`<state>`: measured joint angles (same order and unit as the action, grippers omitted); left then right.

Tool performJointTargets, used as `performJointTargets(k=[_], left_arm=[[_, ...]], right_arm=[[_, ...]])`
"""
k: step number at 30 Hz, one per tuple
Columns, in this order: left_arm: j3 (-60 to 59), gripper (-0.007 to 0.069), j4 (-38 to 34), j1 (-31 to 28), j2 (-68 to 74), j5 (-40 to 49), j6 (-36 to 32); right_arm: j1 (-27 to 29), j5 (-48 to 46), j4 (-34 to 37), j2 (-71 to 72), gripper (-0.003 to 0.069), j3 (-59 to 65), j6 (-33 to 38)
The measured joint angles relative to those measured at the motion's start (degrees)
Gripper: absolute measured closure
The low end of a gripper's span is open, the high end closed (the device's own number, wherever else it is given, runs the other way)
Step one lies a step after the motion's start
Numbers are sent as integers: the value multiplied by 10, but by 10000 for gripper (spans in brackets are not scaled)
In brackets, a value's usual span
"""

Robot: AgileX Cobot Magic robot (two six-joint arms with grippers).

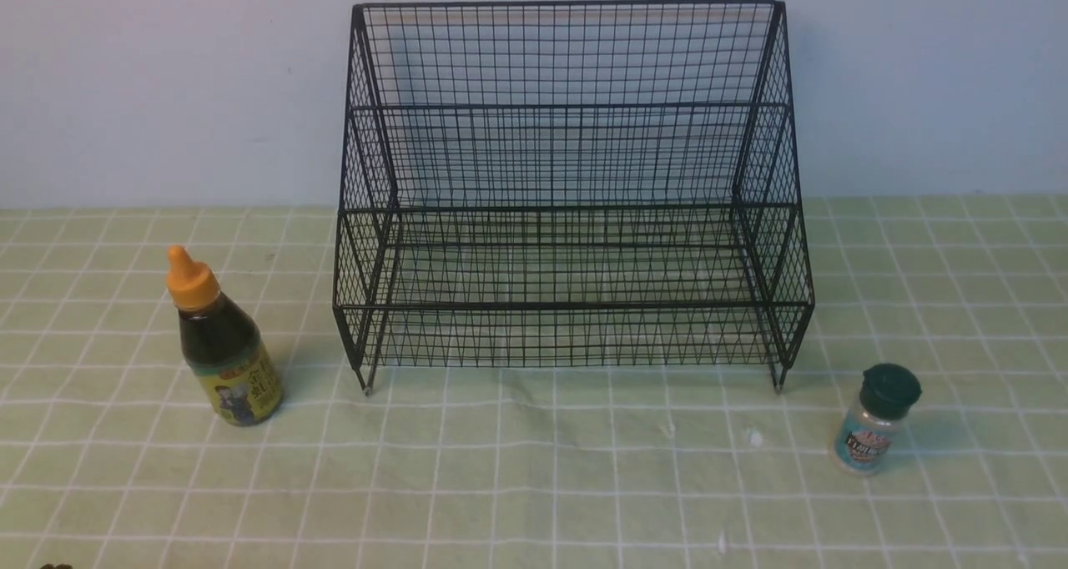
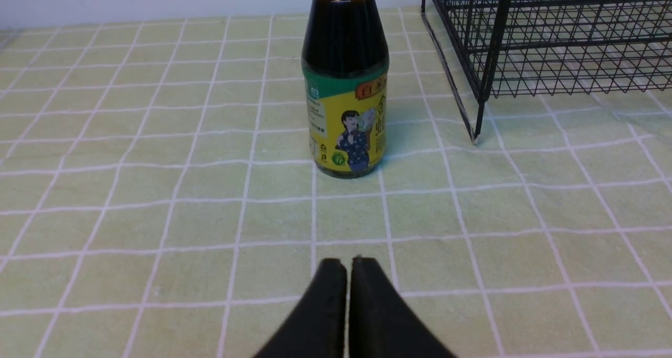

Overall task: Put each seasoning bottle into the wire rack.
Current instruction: Use the right arm to grab the condiment bottle closest to it, then use the right arm to put the condiment bottle back on the shelf

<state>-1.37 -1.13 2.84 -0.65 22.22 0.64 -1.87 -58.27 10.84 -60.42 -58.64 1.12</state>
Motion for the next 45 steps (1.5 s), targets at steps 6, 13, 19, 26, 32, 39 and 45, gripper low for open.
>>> performJointTargets(k=[6,13,19,26,32,39,45], left_arm=[[0,631,0,0,0,0,0],[0,631,0,0,0,0,0],[0,631,0,0,0,0,0],[0,631,0,0,0,0,0],[0,631,0,0,0,0,0],[0,631,0,0,0,0,0],[0,631,0,0,0,0,0]], right_arm=[[-56,8,-23,-113,410,-6,21],[-95,38,-75,-191,181,-8,-35],[-95,61,-82,-267,90,-10,-38],[-95,71,-80,-332,169,-10,-36],[-96,61,-71,-334,314,-16,0],[-96,-47,-58,-241,315,-52,21],[-96,-112,-24,-137,315,-116,40]])
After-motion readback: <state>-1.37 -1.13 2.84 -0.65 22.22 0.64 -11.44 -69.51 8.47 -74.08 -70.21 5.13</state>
